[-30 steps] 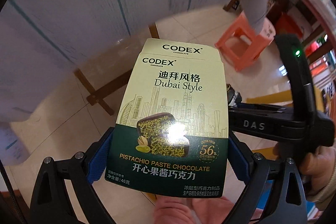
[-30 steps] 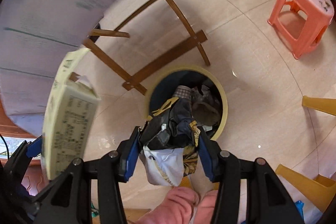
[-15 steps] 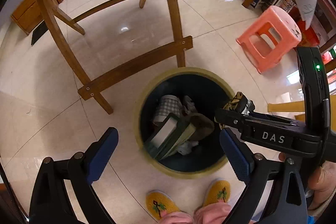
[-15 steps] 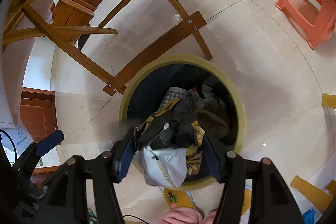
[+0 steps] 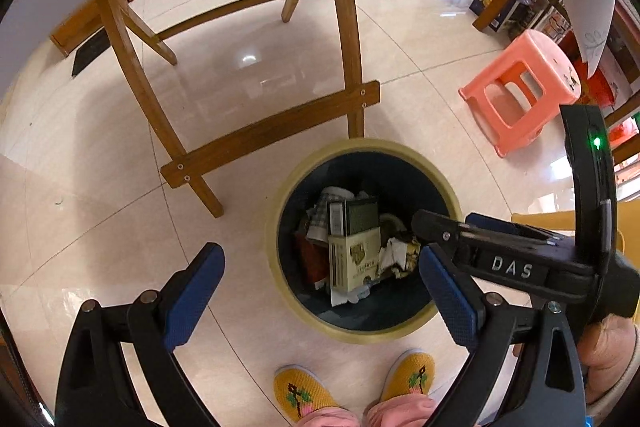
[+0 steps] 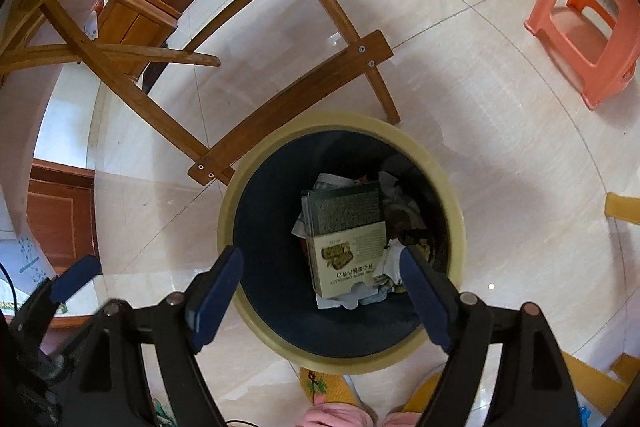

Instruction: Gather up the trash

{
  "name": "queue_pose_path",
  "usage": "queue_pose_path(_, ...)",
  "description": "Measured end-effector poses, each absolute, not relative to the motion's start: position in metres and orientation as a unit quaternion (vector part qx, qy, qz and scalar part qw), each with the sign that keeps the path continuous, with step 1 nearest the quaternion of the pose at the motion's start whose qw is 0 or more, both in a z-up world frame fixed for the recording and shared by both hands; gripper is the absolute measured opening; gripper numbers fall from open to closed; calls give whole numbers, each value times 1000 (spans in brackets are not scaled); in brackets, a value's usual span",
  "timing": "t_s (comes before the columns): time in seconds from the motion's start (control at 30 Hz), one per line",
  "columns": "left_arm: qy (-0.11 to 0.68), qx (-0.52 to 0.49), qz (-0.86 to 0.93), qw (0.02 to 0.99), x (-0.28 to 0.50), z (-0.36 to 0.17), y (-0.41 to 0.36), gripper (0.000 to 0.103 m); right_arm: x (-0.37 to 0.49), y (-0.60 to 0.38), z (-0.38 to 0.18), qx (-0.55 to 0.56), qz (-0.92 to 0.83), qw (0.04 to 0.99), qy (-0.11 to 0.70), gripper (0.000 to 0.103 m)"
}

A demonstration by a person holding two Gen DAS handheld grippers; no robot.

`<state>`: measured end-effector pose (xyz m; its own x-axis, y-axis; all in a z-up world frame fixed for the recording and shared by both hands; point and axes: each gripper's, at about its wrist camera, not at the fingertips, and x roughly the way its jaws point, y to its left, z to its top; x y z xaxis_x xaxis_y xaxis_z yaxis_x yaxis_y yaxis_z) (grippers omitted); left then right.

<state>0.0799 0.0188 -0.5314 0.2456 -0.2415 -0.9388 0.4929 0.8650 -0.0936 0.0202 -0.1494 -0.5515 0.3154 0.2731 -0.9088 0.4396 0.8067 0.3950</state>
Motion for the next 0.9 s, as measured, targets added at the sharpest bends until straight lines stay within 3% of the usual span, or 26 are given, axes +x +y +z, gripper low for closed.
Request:
queue_pose_path(0.27, 564, 100, -226, 788, 77, -493, 18, 97, 16, -150, -503, 261, -56, 773, 575, 81)
queue_pose_path(0.9, 564, 63, -162, 808, 30, -292, 54, 97, -24, -138, -309, 189, -59, 795, 573, 81)
